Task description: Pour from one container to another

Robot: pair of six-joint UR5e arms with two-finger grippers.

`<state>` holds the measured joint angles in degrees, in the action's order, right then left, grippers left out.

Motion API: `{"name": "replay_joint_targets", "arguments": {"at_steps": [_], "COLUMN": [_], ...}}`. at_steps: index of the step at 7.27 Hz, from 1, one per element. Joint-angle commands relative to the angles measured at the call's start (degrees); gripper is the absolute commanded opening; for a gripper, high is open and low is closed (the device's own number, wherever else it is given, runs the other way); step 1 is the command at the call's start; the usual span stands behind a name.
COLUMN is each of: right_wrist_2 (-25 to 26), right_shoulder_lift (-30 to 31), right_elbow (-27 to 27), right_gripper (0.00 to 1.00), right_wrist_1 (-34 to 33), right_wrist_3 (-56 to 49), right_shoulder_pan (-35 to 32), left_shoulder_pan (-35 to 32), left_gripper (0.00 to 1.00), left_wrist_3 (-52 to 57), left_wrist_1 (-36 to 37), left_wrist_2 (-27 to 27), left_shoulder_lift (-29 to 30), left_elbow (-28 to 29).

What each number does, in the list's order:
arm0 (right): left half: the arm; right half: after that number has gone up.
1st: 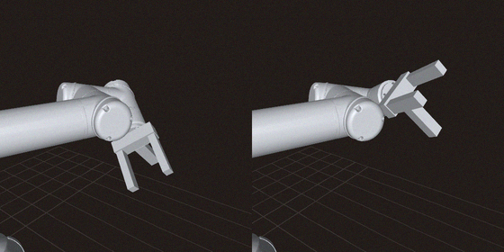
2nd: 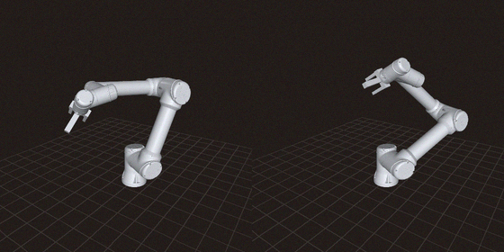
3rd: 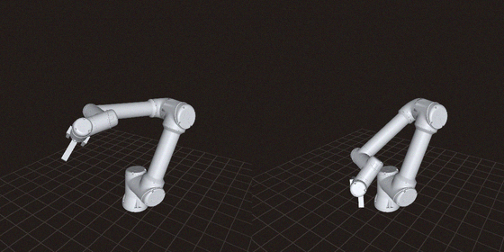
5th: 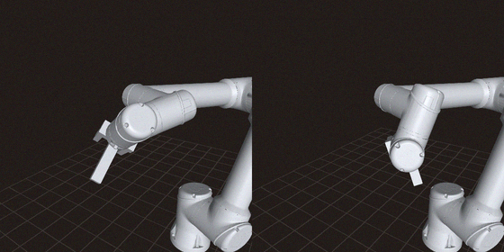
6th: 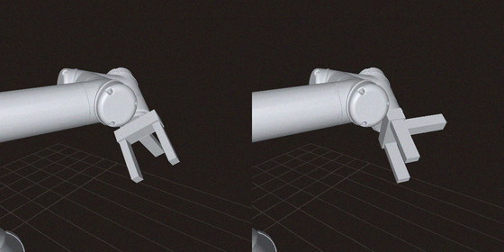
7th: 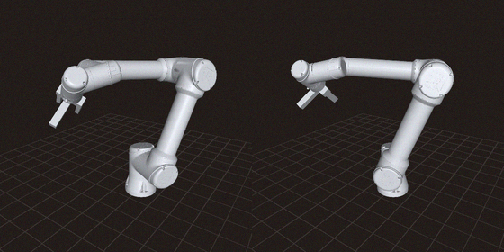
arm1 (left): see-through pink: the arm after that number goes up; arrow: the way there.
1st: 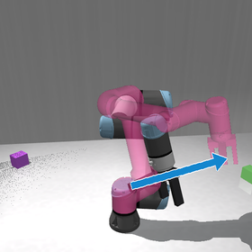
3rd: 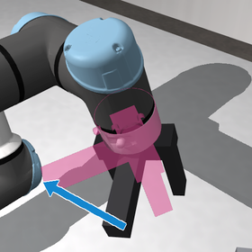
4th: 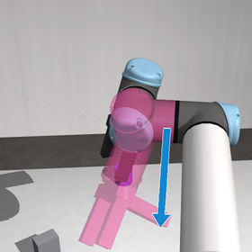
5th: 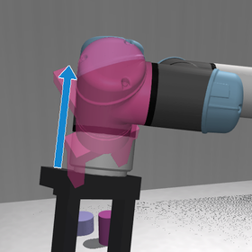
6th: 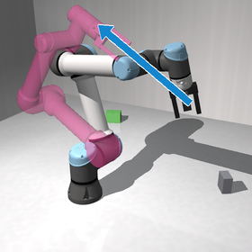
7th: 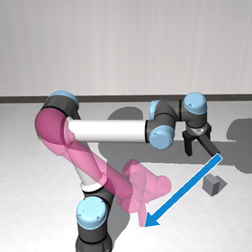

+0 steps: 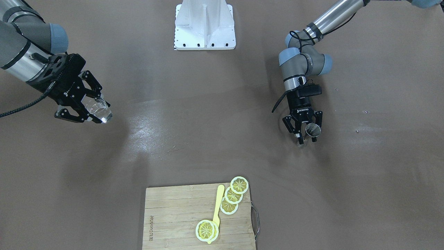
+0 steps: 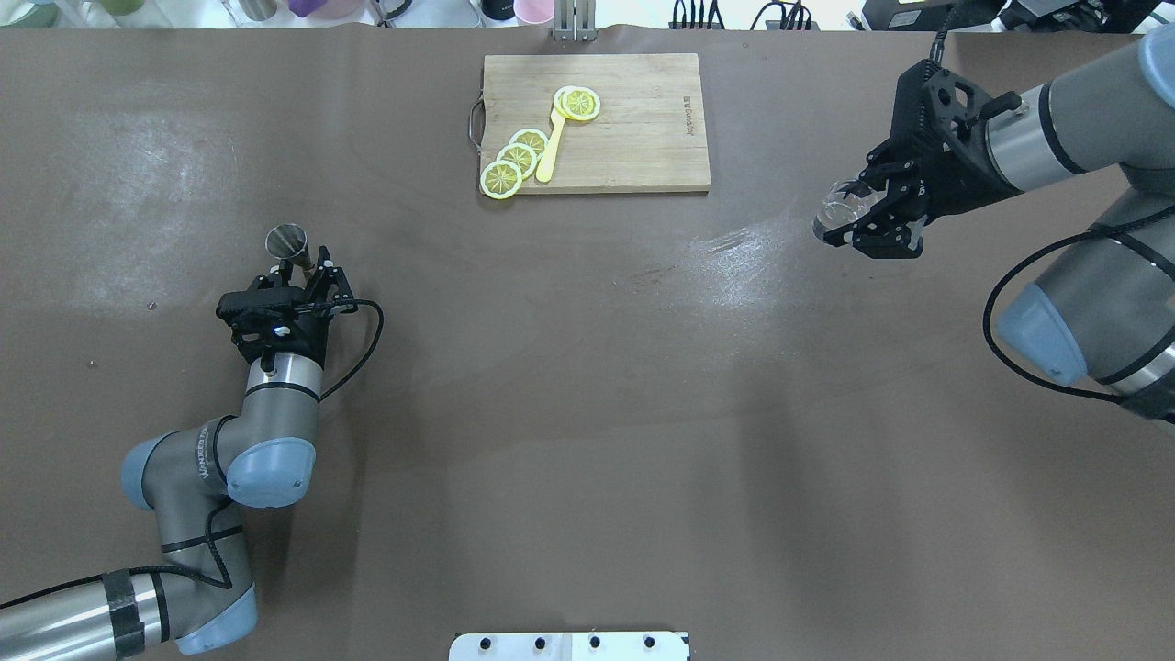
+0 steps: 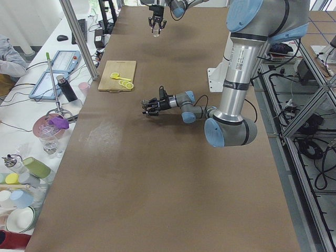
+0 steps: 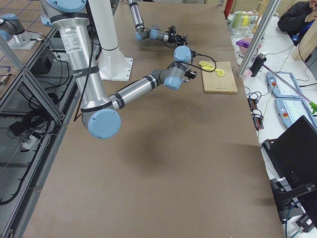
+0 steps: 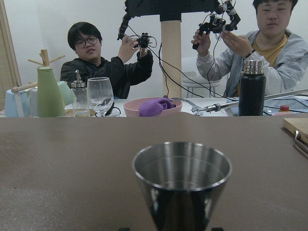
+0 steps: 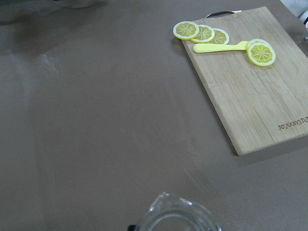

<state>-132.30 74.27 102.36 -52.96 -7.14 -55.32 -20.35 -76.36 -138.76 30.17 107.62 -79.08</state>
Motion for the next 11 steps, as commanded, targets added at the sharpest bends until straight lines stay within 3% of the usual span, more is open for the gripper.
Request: {"name": "replay_joint_targets", "arguments": {"at_steps": [1, 2, 6, 9, 11], "right_wrist_2": [0.37, 0.46, 0.64, 1.25, 1.25], "right_shoulder_lift": [0.00, 0.00, -0.26, -1.84, -1.85], "right_elbow": [0.03, 0.03, 0.38, 3.97, 4.51], "right_gripper": [0.00, 0.00, 0.00, 0.00, 0.00], "right_wrist_1": [-0.31, -0.31, -1.09, -7.13, -7.34], "right_wrist_3": [-0.07, -0.07, -0.24, -0.33, -0.33], "right_shoulder_pan": [0.21, 0.30, -0.14, 0.29, 0.21], "left_shoulder_pan": [-0.04, -0.04, 0.57, 8.11, 8.13], "left_gripper": [0.11, 0.00, 0.00, 0.00, 0.00], "left_wrist_3": [0.07, 0.16, 11.76, 19.88, 27.75], "left_wrist_1": [0.07, -0.02, -0.64, -0.90, -2.30], "left_wrist_2": [-0.02, -0.02, -0.37, -3.08, -2.13], "left_shoulder_lift": [0.66, 0.66, 2.14, 4.34, 6.11], "left_elbow": [-0.19, -0.63, -6.52, -11.69, -13.29]}}
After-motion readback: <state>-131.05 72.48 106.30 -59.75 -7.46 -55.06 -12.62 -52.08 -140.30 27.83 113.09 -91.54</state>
